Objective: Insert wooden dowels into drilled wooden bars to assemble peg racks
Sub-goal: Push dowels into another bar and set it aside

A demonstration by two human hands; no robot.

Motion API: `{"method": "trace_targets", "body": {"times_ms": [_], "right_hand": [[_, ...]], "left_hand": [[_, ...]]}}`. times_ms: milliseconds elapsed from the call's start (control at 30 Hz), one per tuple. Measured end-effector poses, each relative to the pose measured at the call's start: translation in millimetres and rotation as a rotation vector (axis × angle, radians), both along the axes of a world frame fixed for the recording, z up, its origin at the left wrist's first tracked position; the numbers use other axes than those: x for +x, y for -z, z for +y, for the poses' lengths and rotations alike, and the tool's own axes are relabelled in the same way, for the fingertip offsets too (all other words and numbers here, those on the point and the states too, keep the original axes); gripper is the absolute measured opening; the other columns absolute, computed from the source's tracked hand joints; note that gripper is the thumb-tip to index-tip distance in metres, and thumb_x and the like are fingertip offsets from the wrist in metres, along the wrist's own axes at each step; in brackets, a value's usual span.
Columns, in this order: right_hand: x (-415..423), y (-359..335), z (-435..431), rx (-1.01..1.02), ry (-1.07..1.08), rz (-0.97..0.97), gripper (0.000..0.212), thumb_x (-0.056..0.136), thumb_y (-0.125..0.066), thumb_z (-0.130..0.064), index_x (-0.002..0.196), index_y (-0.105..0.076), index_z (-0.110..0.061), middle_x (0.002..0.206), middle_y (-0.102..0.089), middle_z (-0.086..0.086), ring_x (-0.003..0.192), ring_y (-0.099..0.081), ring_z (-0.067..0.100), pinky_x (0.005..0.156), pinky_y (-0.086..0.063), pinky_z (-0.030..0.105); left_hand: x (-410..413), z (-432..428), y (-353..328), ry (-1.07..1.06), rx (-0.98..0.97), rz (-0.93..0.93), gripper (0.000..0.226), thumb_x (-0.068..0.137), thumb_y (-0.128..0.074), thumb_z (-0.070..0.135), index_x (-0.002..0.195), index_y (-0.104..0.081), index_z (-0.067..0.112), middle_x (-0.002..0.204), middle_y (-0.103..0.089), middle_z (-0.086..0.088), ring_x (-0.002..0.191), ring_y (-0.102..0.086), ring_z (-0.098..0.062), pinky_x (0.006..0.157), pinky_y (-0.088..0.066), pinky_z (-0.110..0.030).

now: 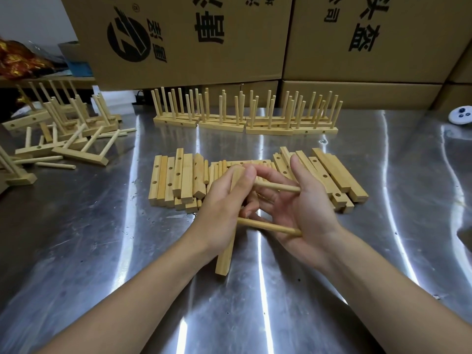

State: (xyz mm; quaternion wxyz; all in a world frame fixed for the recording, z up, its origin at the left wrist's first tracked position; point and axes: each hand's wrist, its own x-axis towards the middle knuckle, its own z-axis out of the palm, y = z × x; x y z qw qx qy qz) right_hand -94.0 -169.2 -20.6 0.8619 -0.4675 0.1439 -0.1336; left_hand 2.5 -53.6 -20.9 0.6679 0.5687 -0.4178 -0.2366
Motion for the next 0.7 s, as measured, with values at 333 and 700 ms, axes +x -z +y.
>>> {"method": "trace_targets", "body": {"times_ms": [333,700], "right_hand": [[-2,6,-3,-0.016,-0.062,0.015,0.075,0.109,-0.017,-0.065,0.136,-0.069,-0.018,0.137,-0.071,0.012,0.089,-0.074,0.017,0.092,-0.057,0.04],[-6,-9,-9,0.092,-0.092,-0.01,0.1,0.093,-0.016,-0.089,0.139,-0.07,-0.018,0.135,-0.071,0.015,0.102,-0.072,0.025,0.112,-0.046,0.05]], "left_hand": [[2,-2,5,0.009,0.01,-0.038,0.018,0.11,-0.051,0.028,0.112,-0.066,0.019,0.064,-0.048,0.006,0.057,-0.043,-0.011,0.058,-0.044,-0.02],[4,0,3,0.059,-0.015,0.008,0.03,0.105,-0.05,0.036,0.083,-0.052,0.016,0.061,-0.043,0.001,0.057,-0.041,-0.016,0.057,-0.045,-0.025]]}}
